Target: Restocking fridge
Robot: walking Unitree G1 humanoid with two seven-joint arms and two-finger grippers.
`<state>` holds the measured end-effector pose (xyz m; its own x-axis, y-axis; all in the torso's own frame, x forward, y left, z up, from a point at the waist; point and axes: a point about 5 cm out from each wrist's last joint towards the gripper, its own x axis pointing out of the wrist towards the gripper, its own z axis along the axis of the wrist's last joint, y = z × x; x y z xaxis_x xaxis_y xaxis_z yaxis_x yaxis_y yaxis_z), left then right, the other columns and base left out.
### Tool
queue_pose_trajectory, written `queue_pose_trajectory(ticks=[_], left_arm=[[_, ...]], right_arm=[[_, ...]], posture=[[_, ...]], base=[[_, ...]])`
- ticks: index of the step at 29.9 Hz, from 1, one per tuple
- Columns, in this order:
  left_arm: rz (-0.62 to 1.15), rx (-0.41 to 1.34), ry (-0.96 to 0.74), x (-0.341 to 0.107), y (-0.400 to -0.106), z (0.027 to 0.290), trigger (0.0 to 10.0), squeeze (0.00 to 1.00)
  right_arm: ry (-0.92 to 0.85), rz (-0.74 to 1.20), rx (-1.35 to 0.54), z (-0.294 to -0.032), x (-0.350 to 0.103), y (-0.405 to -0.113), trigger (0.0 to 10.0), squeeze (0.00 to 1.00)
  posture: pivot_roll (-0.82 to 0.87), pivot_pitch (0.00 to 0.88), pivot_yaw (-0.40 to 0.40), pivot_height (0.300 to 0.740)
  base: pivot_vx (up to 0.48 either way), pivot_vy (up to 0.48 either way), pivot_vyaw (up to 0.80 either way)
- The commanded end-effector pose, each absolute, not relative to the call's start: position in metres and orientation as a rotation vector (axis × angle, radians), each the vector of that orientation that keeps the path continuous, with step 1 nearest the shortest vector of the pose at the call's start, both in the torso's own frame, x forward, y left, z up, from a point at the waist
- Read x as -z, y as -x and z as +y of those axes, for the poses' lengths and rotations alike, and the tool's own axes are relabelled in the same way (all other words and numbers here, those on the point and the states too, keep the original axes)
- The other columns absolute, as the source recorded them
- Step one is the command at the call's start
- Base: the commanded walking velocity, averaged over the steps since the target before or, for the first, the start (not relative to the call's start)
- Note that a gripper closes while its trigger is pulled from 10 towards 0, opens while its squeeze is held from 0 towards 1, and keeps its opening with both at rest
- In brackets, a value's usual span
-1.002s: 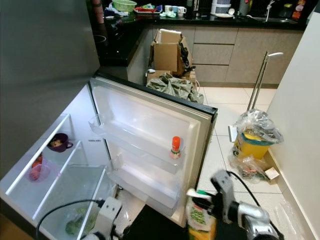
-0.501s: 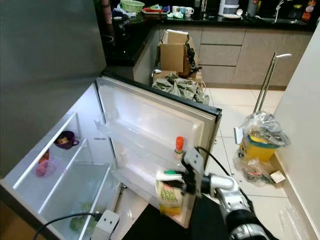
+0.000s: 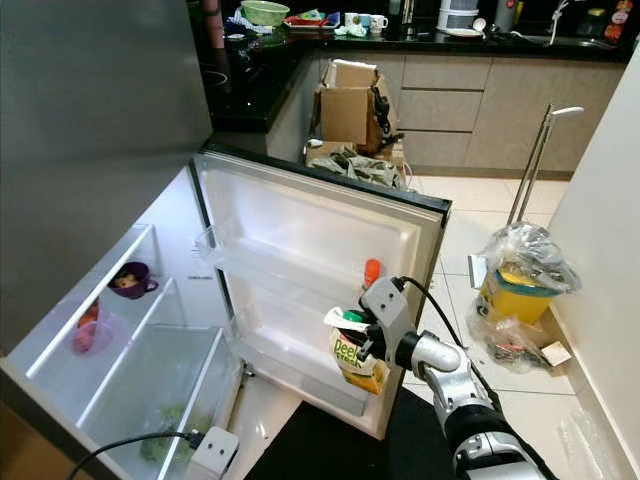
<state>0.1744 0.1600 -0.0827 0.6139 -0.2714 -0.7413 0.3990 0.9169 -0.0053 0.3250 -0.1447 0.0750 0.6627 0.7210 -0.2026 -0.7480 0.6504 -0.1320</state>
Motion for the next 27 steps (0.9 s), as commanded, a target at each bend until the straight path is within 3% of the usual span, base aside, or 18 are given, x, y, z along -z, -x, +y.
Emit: queue_pose_trajectory(ticks=[1,8,10,17,22,27], left_arm=[[0.827,0.384,-0.175,0.082,-0.176,0.163,10.0,0.0],[0.83,0.387,-0.144,0.082,-0.176,0.16,10.0,0.0],[0.845,0.379,-0.138,0.084,-0.174,0.159,10.0,0.0],[0.867,0.352,-0.126,0.085,-0.173,0.159,10.0,0.0],[0.895,0.334,-0.115,0.088,-0.169,0.159,10.0,0.0],[0.941,0.312,-0.116,0.092,-0.161,0.162,10.0,0.0]], right_arm=[[0.165,0.129,-0.902,-0.14,-0.075,-0.322,10.0,0.0],[0.199,0.337,-0.925,-0.152,-0.034,-0.295,10.0,0.0],[0.232,0.449,-0.791,-0.169,-0.013,-0.285,10.0,0.0],[0.276,0.575,-0.522,-0.203,0.009,-0.27,10.0,0.0],[0.27,0.747,-0.166,-0.247,0.037,-0.232,10.0,0.0],[0.22,0.852,-0.056,-0.258,0.057,-0.196,10.0,0.0]], posture=[[-0.06,0.0,-0.022,0.74],[-0.06,0.0,-0.024,0.74],[-0.06,0.0,-0.023,0.74],[-0.06,0.0,-0.023,0.74],[-0.06,0.0,-0.024,0.74],[-0.07,0.0,-0.022,0.74]], base=[[0.0,0.0,0.0],[0.0,0.0,0.0],[0.0,0.0,0.0],[0.0,0.0,0.0],[0.0,0.0,0.0],[0.0,0.0,0.0]])
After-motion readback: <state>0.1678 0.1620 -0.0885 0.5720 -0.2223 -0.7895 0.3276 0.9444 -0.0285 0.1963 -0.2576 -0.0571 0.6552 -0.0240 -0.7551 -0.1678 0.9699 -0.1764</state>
